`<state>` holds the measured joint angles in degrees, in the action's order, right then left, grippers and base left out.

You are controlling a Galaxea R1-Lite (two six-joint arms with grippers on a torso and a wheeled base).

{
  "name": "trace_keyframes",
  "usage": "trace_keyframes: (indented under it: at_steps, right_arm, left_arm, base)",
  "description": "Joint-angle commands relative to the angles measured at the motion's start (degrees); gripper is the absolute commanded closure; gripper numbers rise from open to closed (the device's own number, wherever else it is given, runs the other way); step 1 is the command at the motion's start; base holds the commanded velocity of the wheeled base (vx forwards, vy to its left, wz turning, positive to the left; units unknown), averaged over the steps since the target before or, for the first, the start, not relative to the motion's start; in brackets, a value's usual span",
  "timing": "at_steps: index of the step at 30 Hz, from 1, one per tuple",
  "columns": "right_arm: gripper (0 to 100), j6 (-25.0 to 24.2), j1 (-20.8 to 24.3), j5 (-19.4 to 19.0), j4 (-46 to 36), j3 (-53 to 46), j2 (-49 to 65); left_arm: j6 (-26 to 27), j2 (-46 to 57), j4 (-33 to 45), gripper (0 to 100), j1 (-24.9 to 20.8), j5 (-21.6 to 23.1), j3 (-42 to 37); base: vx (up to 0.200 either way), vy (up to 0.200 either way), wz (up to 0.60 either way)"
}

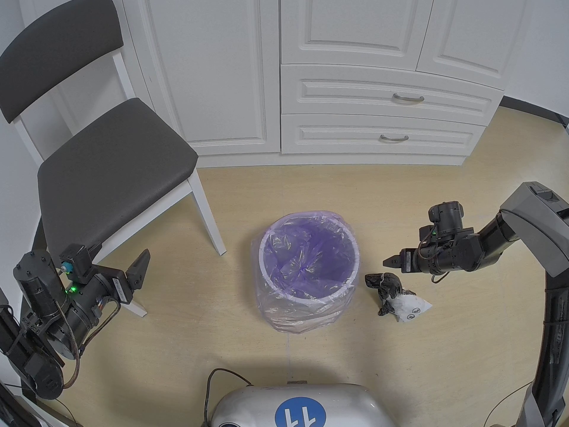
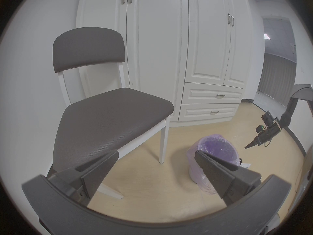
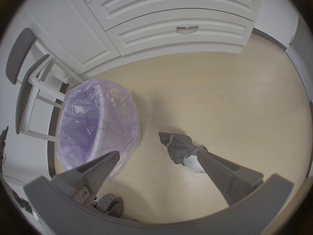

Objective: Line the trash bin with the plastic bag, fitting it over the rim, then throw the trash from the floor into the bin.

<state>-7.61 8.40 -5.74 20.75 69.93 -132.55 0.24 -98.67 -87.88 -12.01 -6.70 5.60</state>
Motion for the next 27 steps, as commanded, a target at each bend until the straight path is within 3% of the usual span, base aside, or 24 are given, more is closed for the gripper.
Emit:
trace_keyframes:
  at_steps: [1,4,10,13,16,20,24,25,27]
  right_arm:
    - [0,0.0,0.0,-0.2,0.0,0.7,0.1]
    - [0,0.5,0.0,-1.0,-4.0,4.8,0.0]
    - [0,-0.6,-1.5,-5.2,-25.8,24.6,-4.6]
    - [0,-2.9,-1.7,-5.4,-31.9,30.9,-7.3]
    - [0,-3.4,-2.4,-5.8,-33.8,35.1,-8.8]
    - [0,-3.5,-2.5,-9.7,-34.1,38.4,-9.0]
    - [0,-3.5,-2.4,-11.0,-34.1,39.4,-9.2]
    - [0,-3.9,-1.9,-12.0,-34.1,42.0,-10.9]
    - [0,-5.0,-1.9,-12.1,-34.0,42.3,-11.6]
  left_arm:
    - [0.0,1.5,0.0,0,0.0,-0.2,-0.2]
    - [0.0,3.0,0.1,0,-0.3,-0.9,-1.5]
    - [-0.4,3.9,0.0,0,-0.7,-4.0,-3.9]
    - [-0.6,3.8,0.1,0,-1.0,-4.2,-4.5]
    - [-0.6,3.9,0.1,0,-1.0,-4.2,-4.9]
    - [-0.2,3.8,0.1,0,-1.0,-4.5,-4.6]
    - [-0.1,3.8,0.1,0,-1.0,-5.3,-4.6]
    - [0.1,5.0,0.0,0,-1.6,-8.5,-4.8]
    - [-0.2,6.1,0.0,0,-1.6,-8.9,-5.0]
  base:
    - [0.000,0.000,0.00]
    - [0.000,0.000,0.00]
    - [0.000,0.000,0.00]
    - [0.000,0.000,0.00]
    - [0.000,0.000,0.00]
    - [0.000,0.000,0.00]
    - [0.000,0.000,0.00]
    - [0.000,0.000,0.00]
    - [0.000,0.000,0.00]
